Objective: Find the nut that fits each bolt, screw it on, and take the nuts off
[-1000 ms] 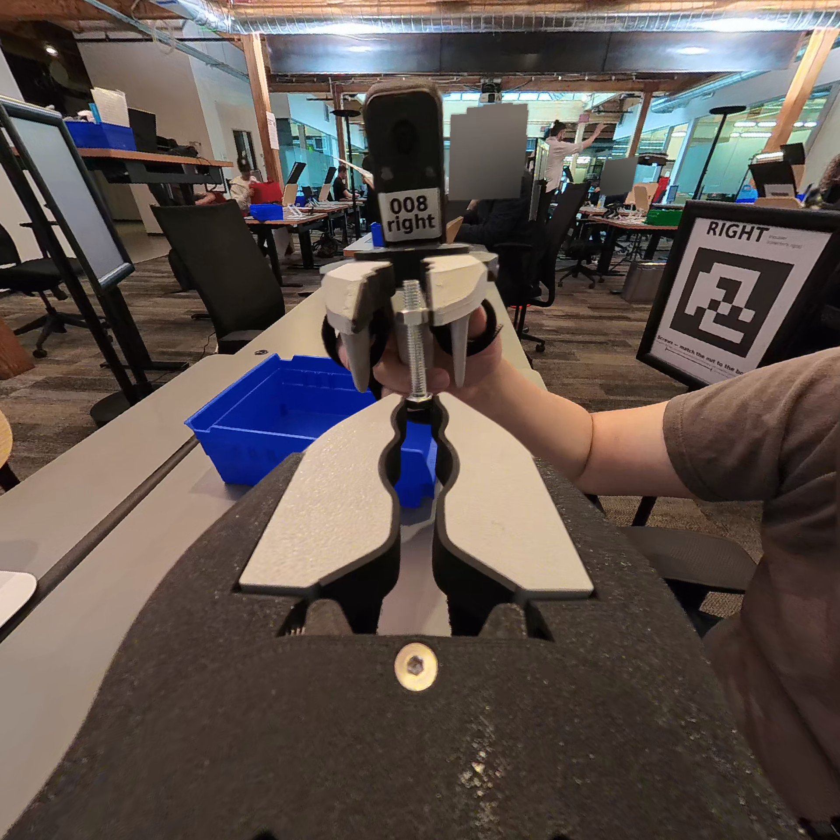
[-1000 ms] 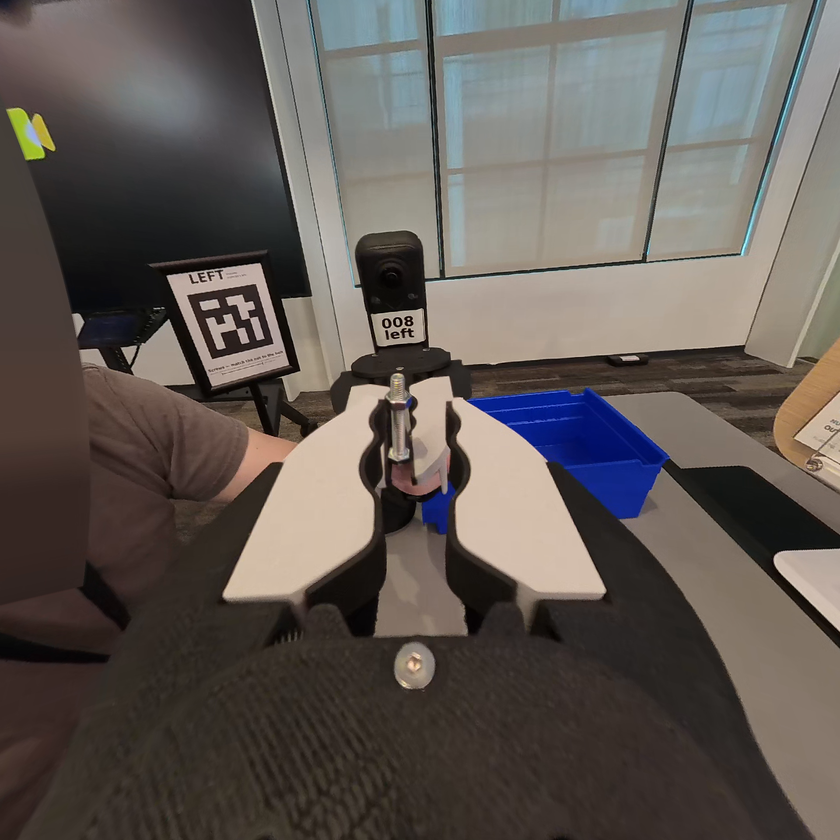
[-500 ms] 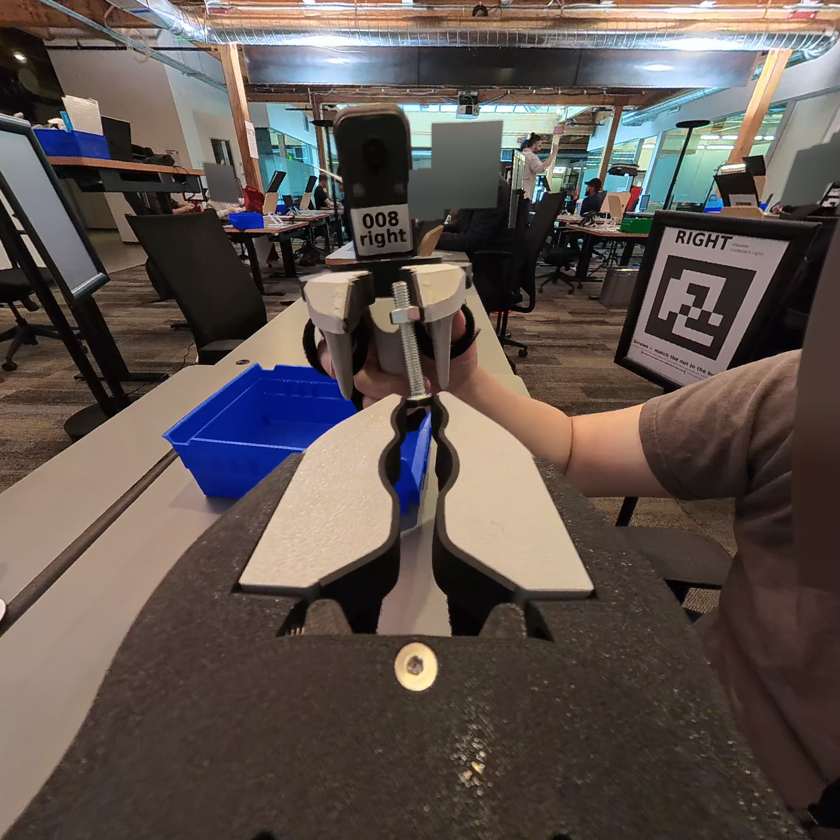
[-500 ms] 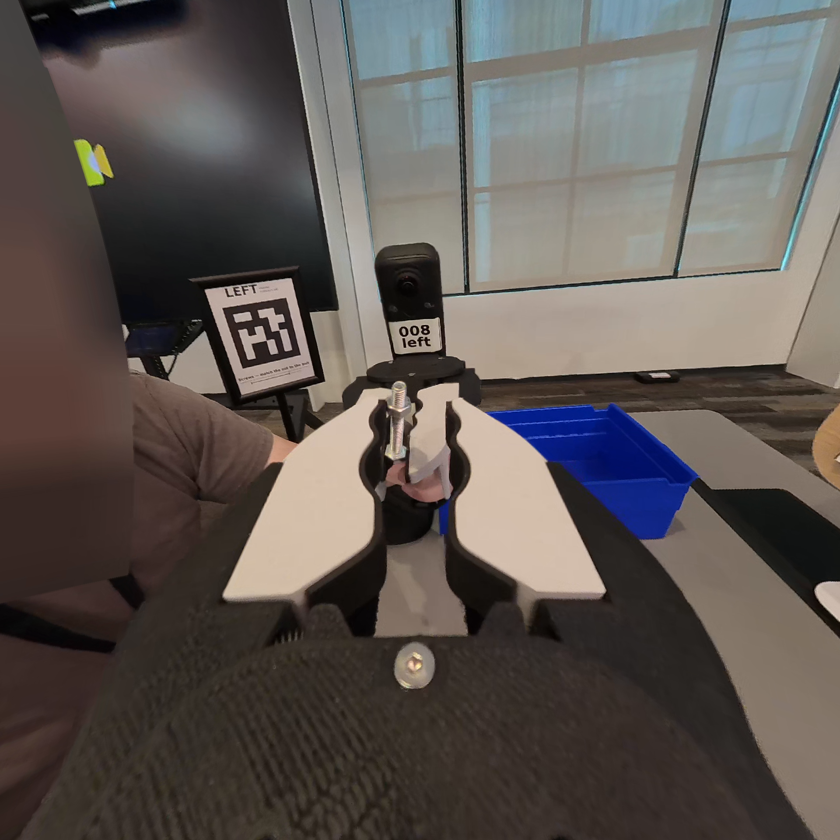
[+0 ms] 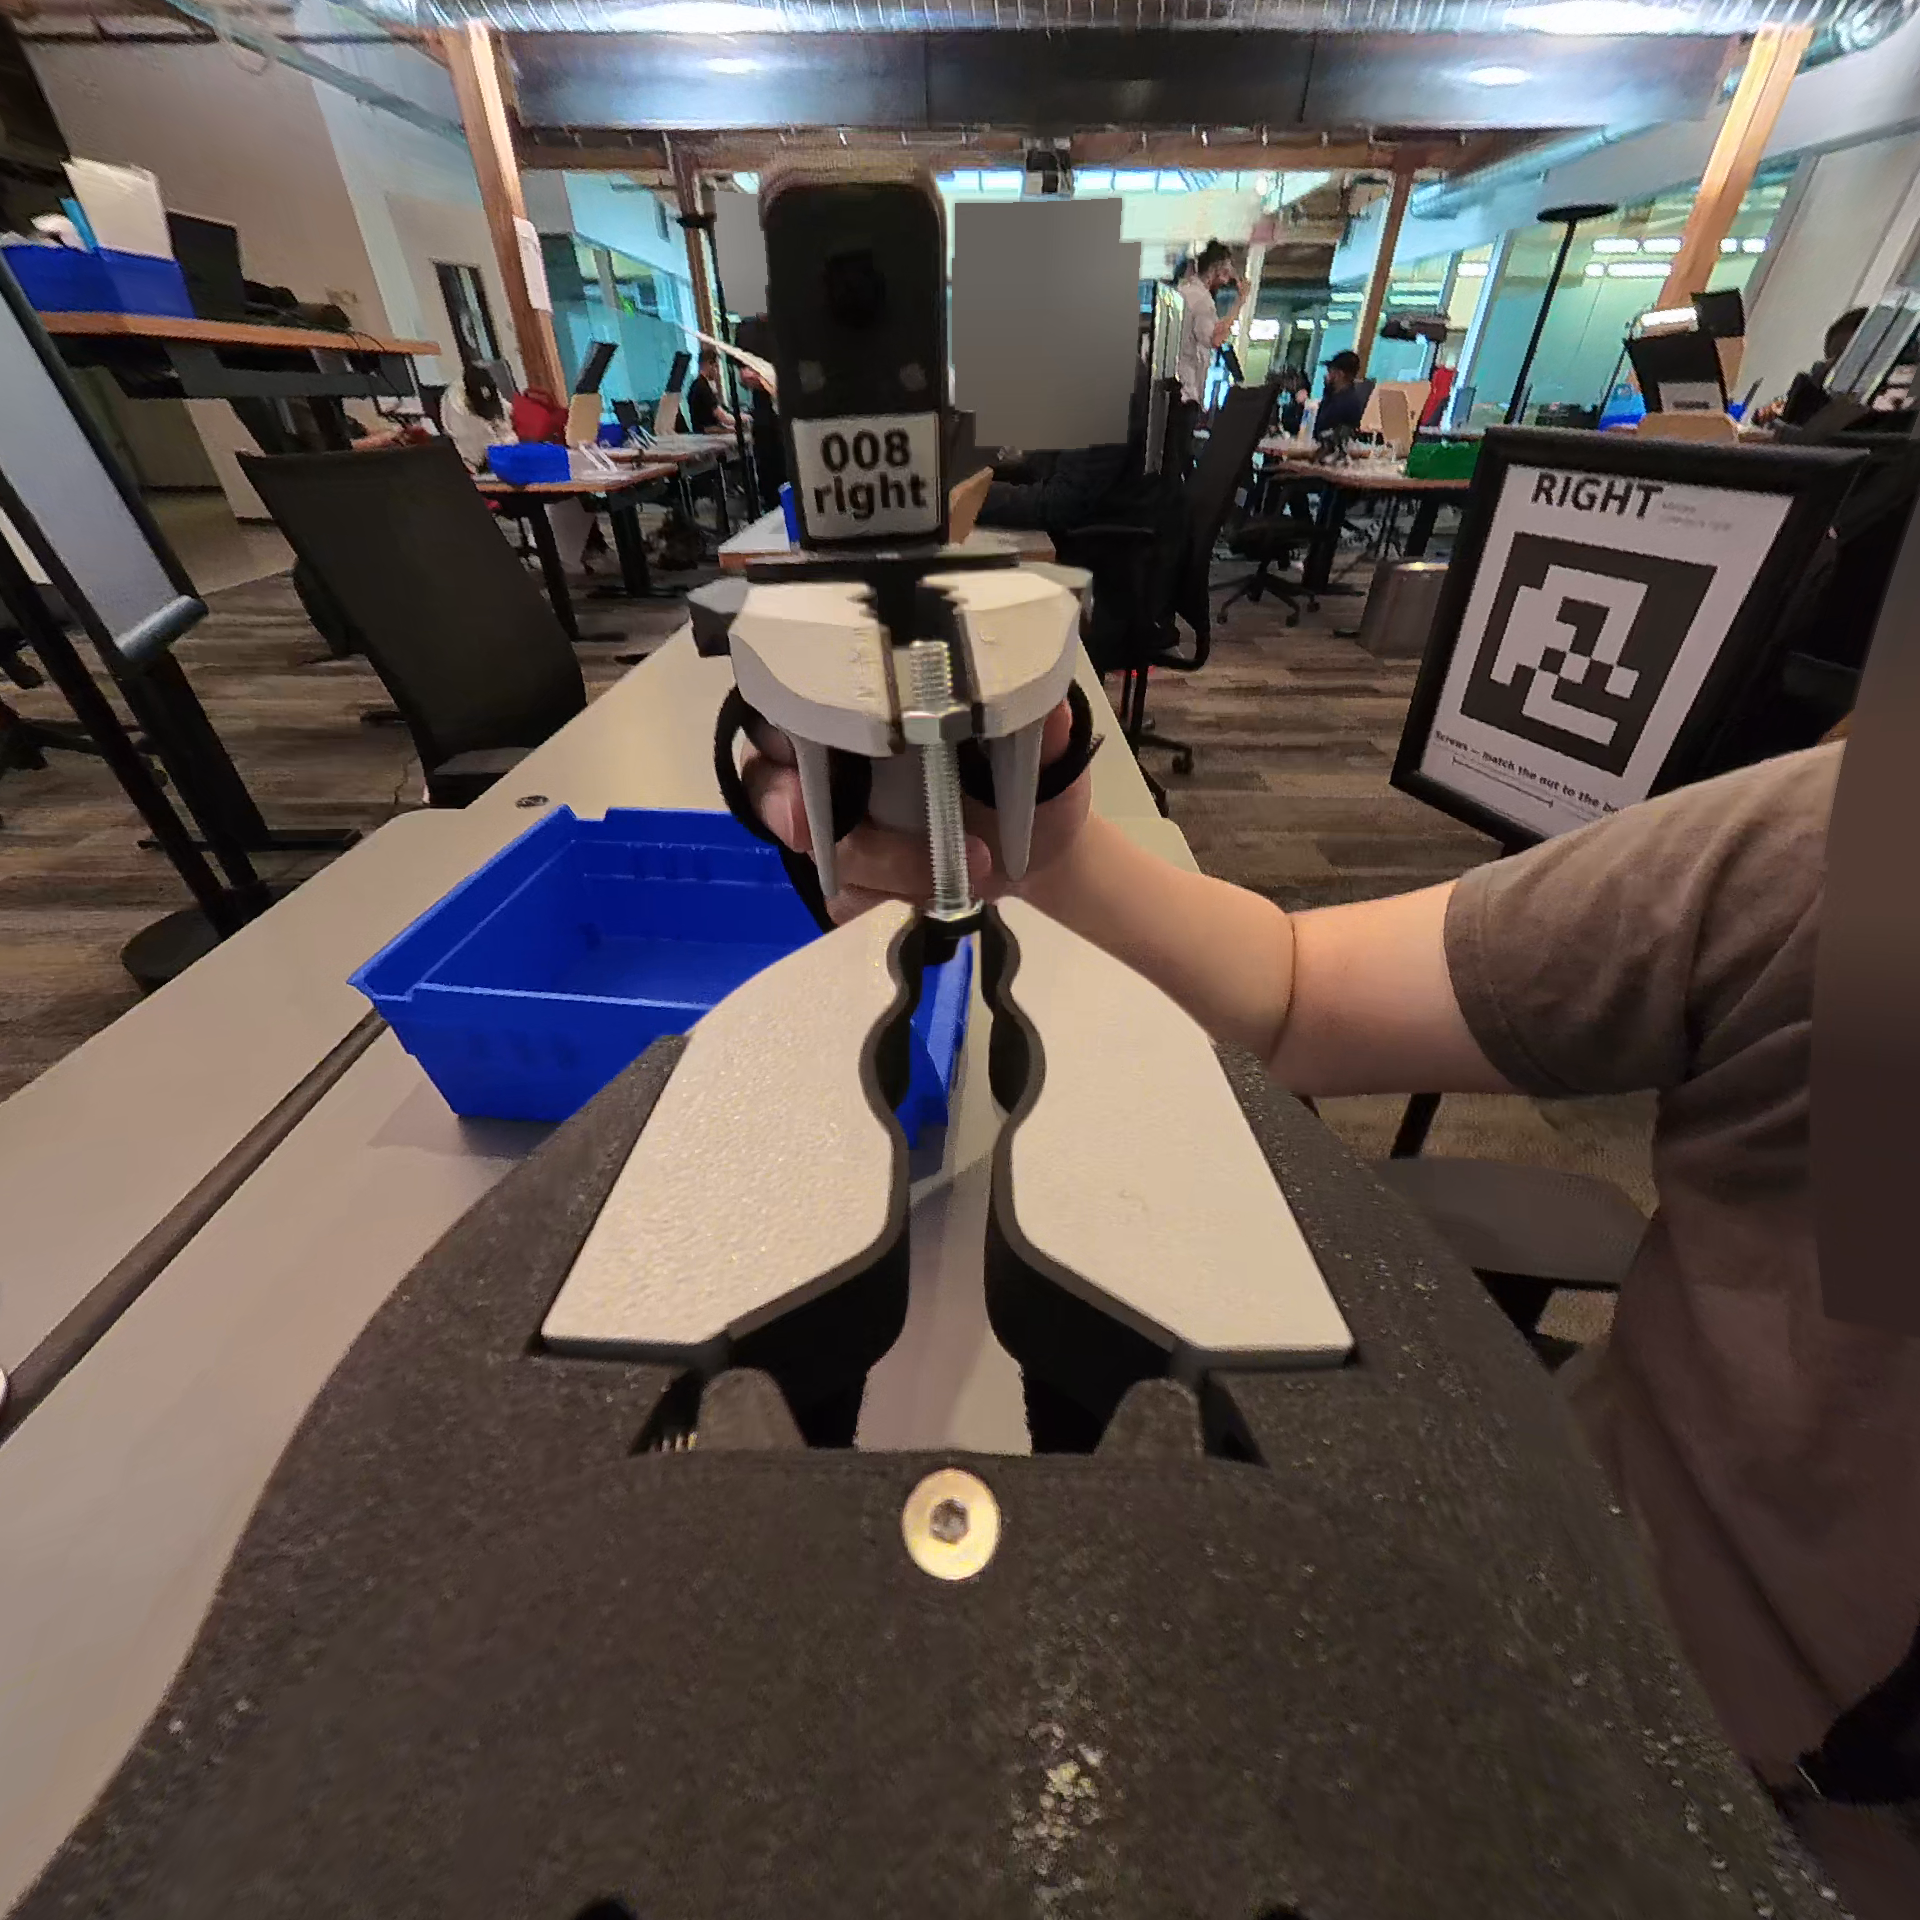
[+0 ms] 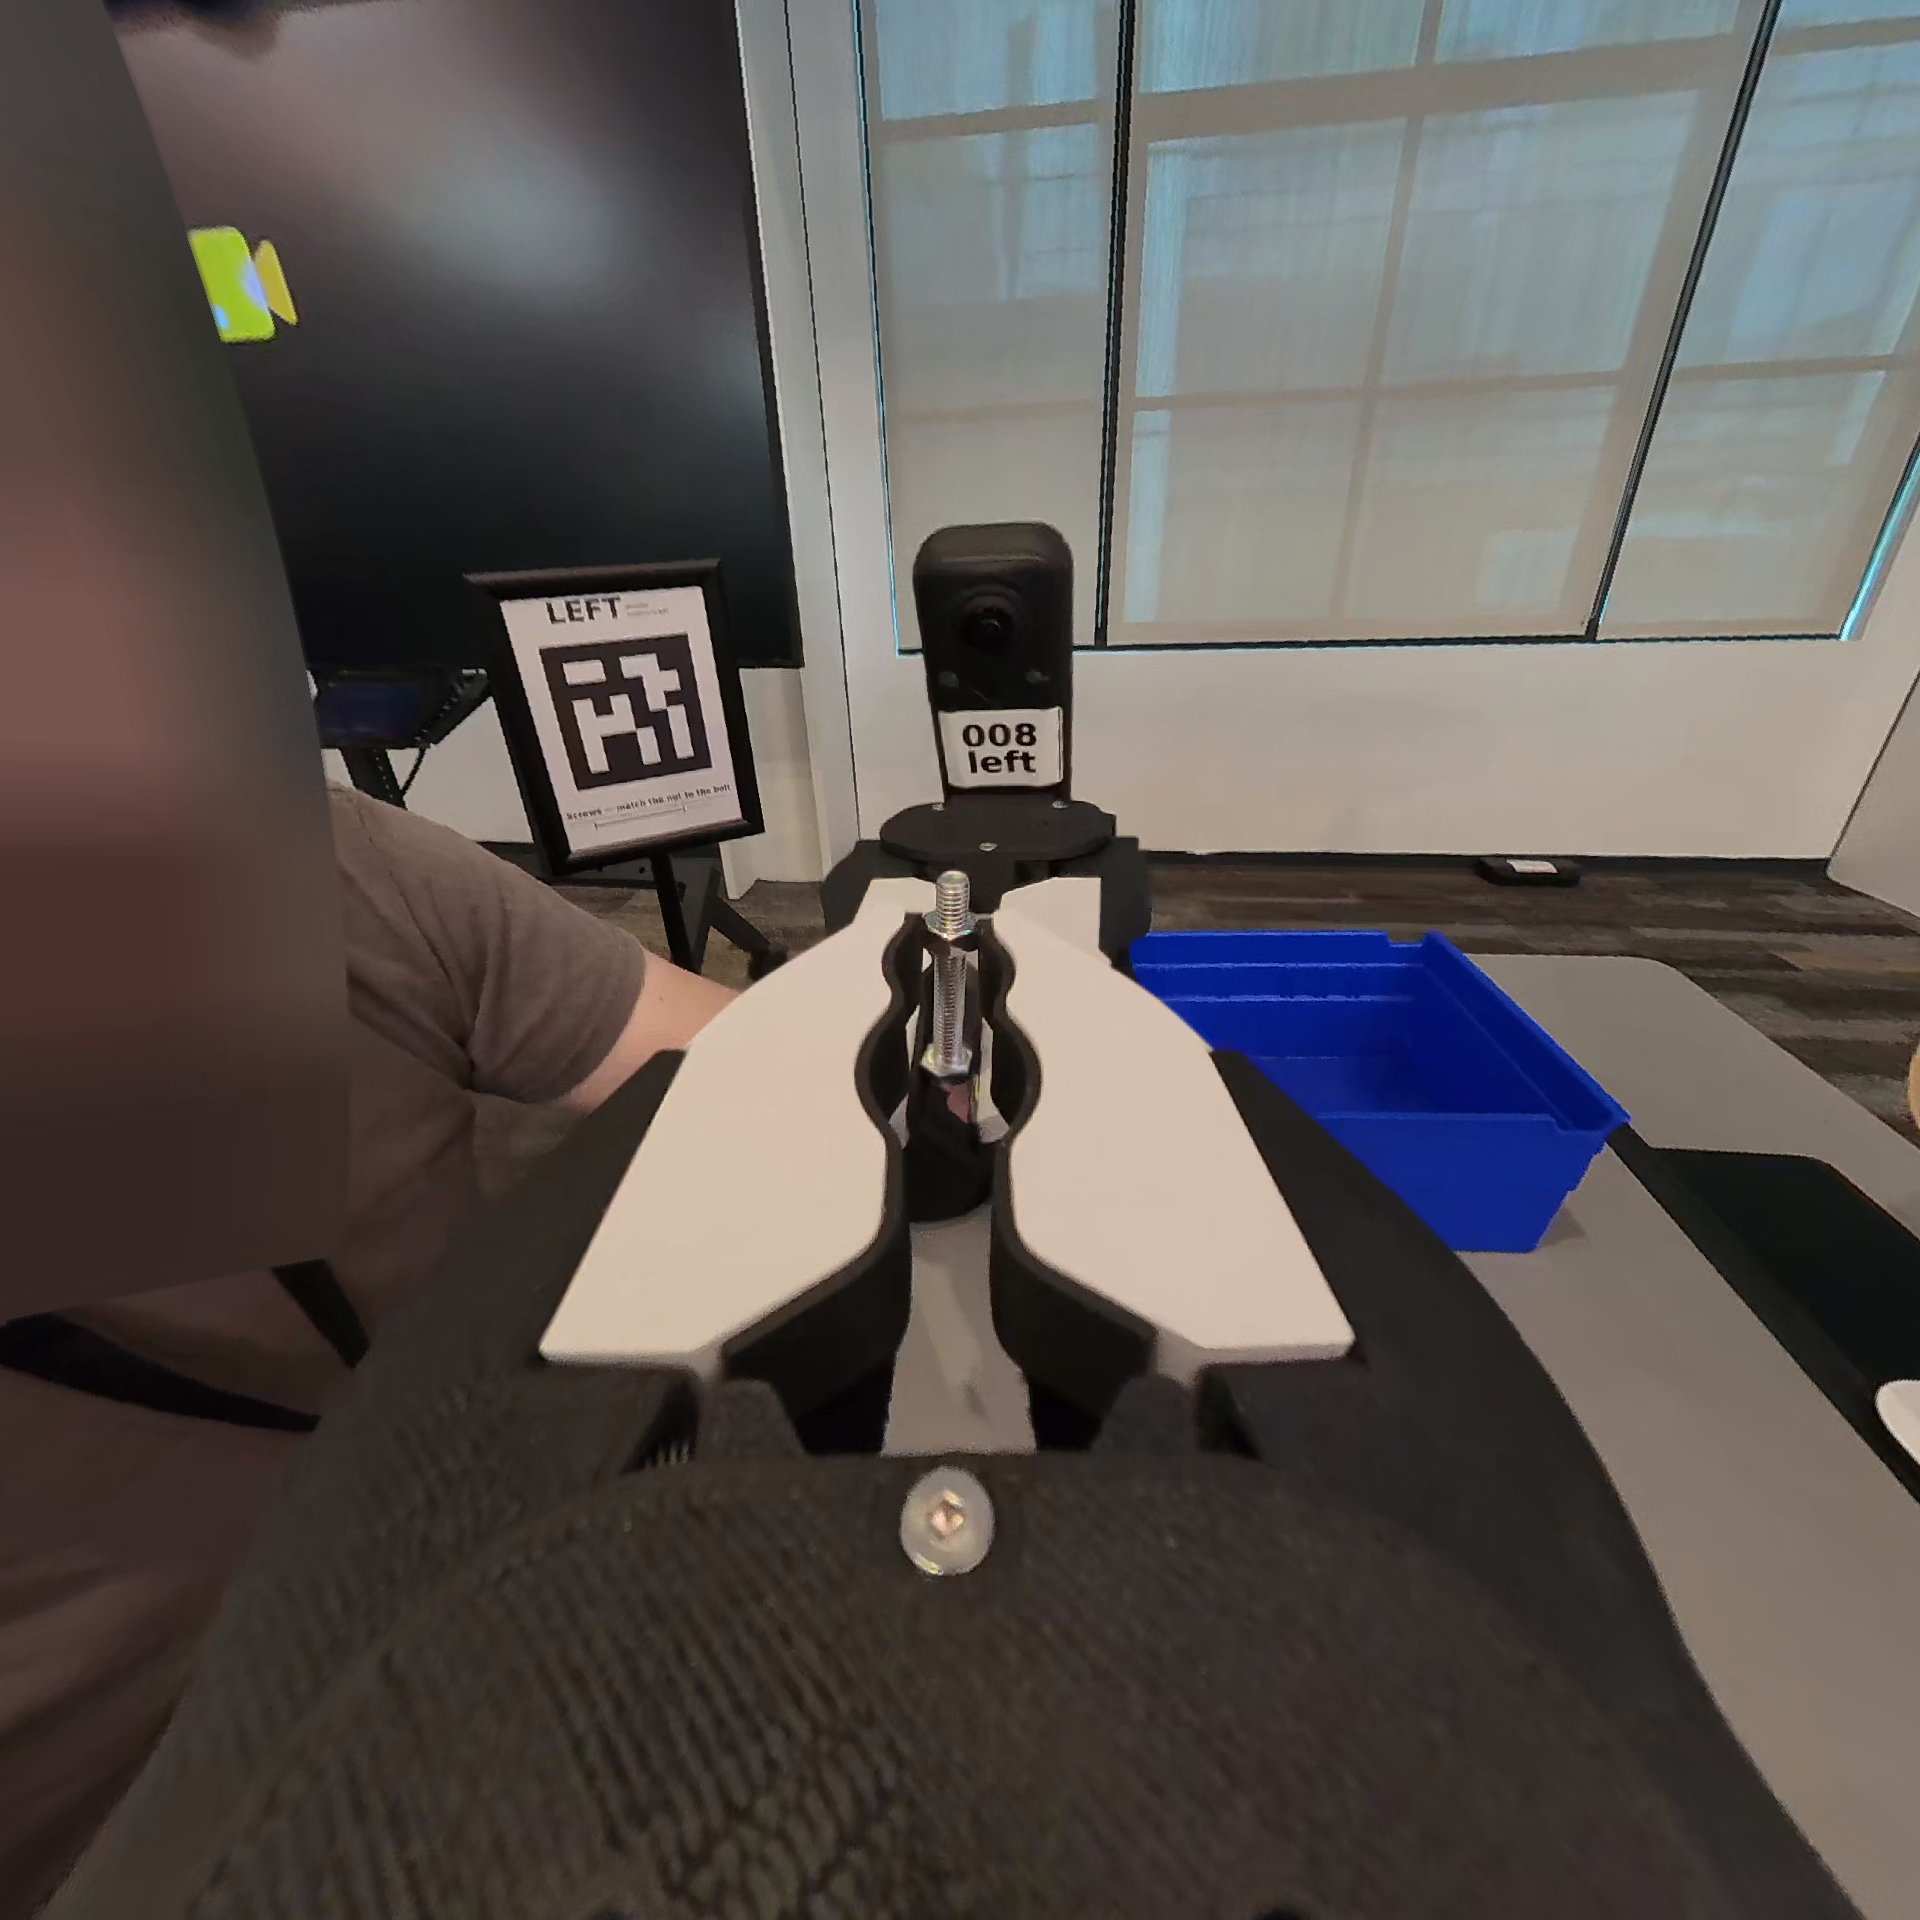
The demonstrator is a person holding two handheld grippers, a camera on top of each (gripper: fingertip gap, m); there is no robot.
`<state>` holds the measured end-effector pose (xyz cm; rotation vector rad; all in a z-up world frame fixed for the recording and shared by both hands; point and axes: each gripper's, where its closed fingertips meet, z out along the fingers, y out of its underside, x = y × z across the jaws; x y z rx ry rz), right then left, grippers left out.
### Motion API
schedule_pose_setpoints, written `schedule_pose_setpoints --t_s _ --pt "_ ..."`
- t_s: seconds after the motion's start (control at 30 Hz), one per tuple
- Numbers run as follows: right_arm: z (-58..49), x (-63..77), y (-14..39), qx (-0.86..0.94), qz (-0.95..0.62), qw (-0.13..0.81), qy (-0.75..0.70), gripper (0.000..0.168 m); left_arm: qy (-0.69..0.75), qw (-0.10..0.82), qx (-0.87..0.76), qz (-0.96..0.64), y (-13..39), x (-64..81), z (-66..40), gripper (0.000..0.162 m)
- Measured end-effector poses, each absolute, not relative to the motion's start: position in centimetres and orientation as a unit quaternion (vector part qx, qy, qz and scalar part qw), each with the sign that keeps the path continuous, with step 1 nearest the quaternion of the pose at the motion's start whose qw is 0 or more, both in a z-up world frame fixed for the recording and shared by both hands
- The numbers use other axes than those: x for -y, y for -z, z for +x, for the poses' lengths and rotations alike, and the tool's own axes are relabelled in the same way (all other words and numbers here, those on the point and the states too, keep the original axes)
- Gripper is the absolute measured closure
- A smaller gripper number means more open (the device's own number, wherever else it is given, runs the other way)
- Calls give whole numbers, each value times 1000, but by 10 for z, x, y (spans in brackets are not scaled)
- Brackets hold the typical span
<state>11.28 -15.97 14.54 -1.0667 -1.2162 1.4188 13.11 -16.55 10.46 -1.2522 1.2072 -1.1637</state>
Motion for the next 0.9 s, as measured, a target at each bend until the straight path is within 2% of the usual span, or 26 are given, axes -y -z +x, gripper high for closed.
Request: schedule_pose_setpoints --t_s 0.33,0.7,0.8,0.9 --pt "113 159 -144 504 -437 481 -569 158 479 501 -498 -521 -102 165 133 148" --pt "114 163 -145 509 -429 475 -576 157 466 517 -502 -513 -105 166 133 152" --pt "116 161 -150 496 -427 486 -579 144 466 519 -495 -519 -107 164 131 152" --pt "116 159 -151 492 -432 494 -572 144 468 522 -488 -520 -108 162 130 152"
